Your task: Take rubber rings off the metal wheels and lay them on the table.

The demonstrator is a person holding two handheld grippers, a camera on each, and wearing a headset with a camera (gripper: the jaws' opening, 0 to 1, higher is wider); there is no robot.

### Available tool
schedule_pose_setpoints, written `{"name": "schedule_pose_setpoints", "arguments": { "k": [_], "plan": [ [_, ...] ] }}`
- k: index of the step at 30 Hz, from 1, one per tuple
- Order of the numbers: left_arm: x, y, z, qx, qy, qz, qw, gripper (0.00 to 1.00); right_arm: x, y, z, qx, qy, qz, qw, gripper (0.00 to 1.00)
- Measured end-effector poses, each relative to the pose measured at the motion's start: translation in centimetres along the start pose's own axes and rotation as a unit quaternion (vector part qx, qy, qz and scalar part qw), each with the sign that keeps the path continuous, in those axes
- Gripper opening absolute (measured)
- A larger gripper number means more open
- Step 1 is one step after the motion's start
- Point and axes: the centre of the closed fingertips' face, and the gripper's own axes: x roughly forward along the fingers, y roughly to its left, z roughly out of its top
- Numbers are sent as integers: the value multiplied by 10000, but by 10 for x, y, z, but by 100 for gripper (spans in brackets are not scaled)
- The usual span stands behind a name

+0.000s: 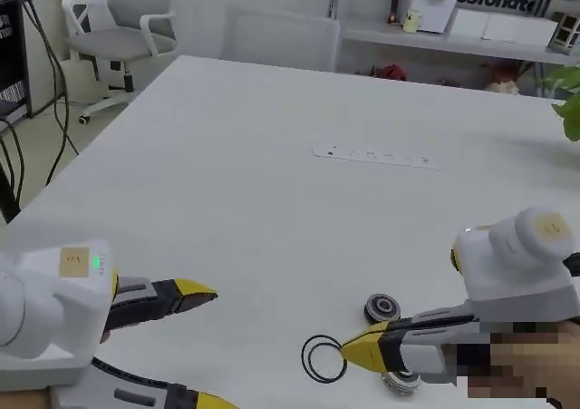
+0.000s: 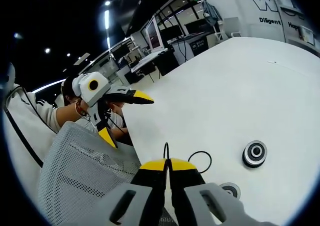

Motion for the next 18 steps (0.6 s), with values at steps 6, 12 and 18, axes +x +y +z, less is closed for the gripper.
{"name": "schedule_pose_setpoints", "arguments": {
  "k": [6, 12, 18],
  "plan": [
    [-4, 6, -3, 1, 20, 36, 10000, 75, 8, -2, 0, -2, 57, 25, 10000, 0],
    [-2, 10, -6, -40, -39, 44, 10000, 75, 14, -6, -3, -42, 174, 56, 9998, 0],
    [7, 6, -17, -86, 68, -76, 9999, 75, 19, -11, -7, -19, 259, 74, 9996, 0]
  ]
}}
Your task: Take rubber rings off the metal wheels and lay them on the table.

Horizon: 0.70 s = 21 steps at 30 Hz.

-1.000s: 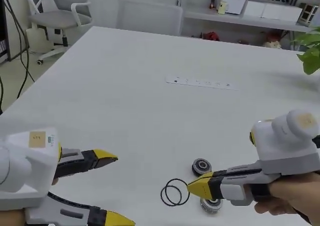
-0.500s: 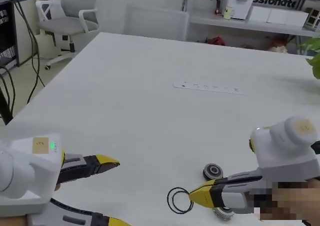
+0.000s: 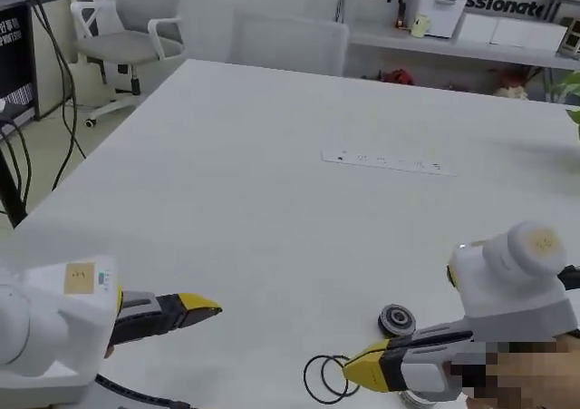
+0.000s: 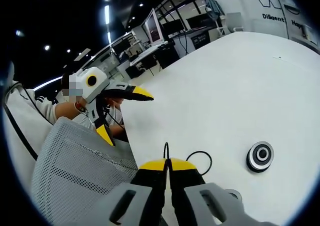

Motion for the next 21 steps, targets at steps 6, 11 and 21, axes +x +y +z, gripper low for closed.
{"name": "schedule_pose_setpoints", "arguments": {
  "k": [6, 11, 21],
  "plan": [
    [2, 4, -1, -77, -34, 13, 10000, 75, 7, -4, -4, 23, 96, 43, 9999, 0],
    [2, 9, -2, -134, -28, 71, 9999, 75, 15, -7, -10, 21, 222, 54, 9997, 0],
    [3, 10, -2, -98, -41, 93, 9999, 74, 19, -24, -17, -189, 344, -251, 9989, 0]
  ]
}}
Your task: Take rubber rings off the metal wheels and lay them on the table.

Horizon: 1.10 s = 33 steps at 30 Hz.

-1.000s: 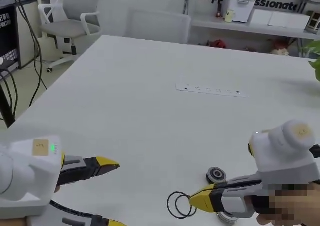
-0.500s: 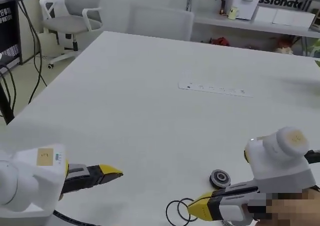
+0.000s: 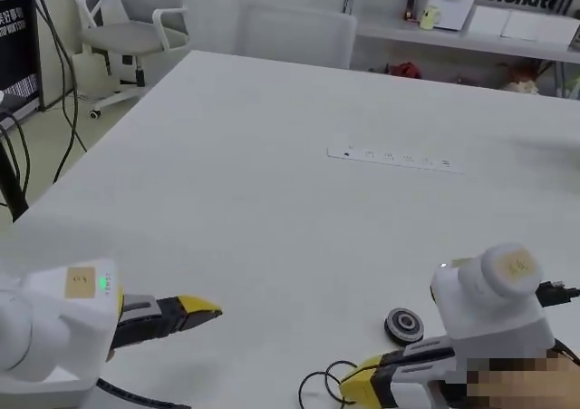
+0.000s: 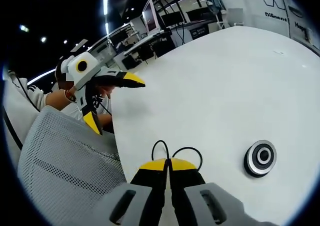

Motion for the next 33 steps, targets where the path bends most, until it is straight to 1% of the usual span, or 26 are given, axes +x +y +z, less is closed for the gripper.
{"name": "schedule_pose_setpoints", "arguments": {
  "k": [2, 7, 12, 14, 18, 23, 27, 30, 33],
  "plan": [
    [0, 0, 1, -10, -25, 2, 10000, 74, 1, -5, -2, -94, 57, -118, 9999, 0],
    [-2, 0, 3, 8, -49, 22, 10000, 74, -1, -9, -2, -118, 40, -248, 9996, 0],
    [-2, -3, 3, 41, -51, -7, 10000, 74, -4, -15, -3, -144, 40, -374, 9992, 0],
    [-3, -4, 3, 51, -45, -23, 10000, 74, -5, -17, -3, -173, 47, -436, 9989, 3],
    [-4, -4, 4, 64, -33, -5, 10000, 74, -7, -17, -3, -202, 45, -460, 9987, 3],
    [-7, -5, 7, 76, -80, 25, 9999, 73, -13, -17, -2, -179, 0, -474, 9987, 4],
    [-8, -5, 6, 64, -57, 39, 10000, 73, -18, -21, -4, -190, 68, -536, 9984, 7],
    [-9, -6, 5, 37, -40, 56, 10000, 73, -24, -21, 0, -223, -22, -544, 9983, 7],
    [-11, -7, 3, -54, 8, 118, 9999, 74, -30, -22, 4, -241, -116, -548, 9981, 8]
  ]
}}
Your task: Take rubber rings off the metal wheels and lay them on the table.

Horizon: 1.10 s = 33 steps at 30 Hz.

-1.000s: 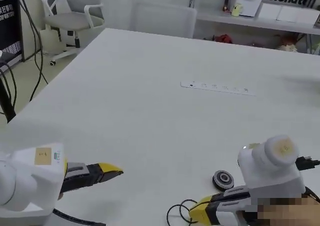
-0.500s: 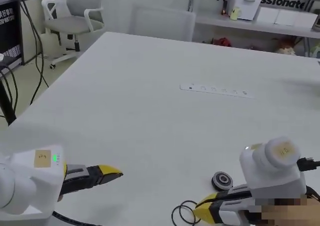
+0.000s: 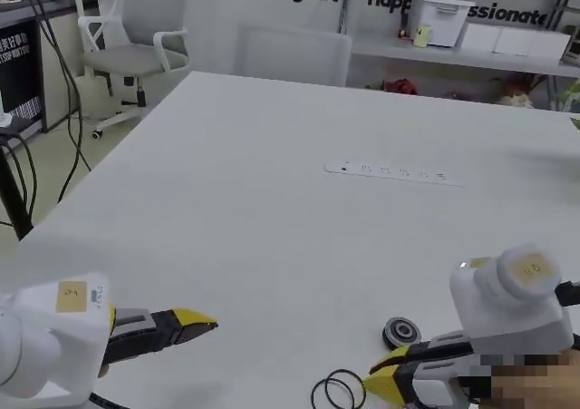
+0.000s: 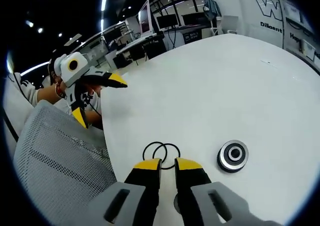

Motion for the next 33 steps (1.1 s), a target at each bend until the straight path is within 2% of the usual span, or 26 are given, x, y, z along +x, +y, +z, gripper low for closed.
{"name": "schedule_pose_setpoints", "arguments": {
  "k": [4, 8, 15, 18, 22, 33],
  "plan": [
    [-5, -2, 1, -53, -25, 75, 10000, 74, -8, -1, 5, -8, -139, 58, 9999, 10],
    [-10, -2, 10, -289, -245, 195, 9991, 76, -18, 2, 13, -45, -239, 187, 9995, 10],
    [-16, -3, 16, -293, -271, 332, 9987, 77, -39, -3, 32, -53, -627, 214, 9978, 12],
    [-18, -4, 21, -293, -306, 389, 9983, 77, -46, -6, 35, -52, -709, 173, 9973, 12],
    [-19, -4, 33, -460, -530, 460, 9965, 77, -58, -5, 40, -72, -839, 165, 9963, 14],
    [-7, -10, 56, -379, -538, 529, 9964, 77, -80, -9, 38, -279, -896, 224, 9953, 16]
  ]
}}
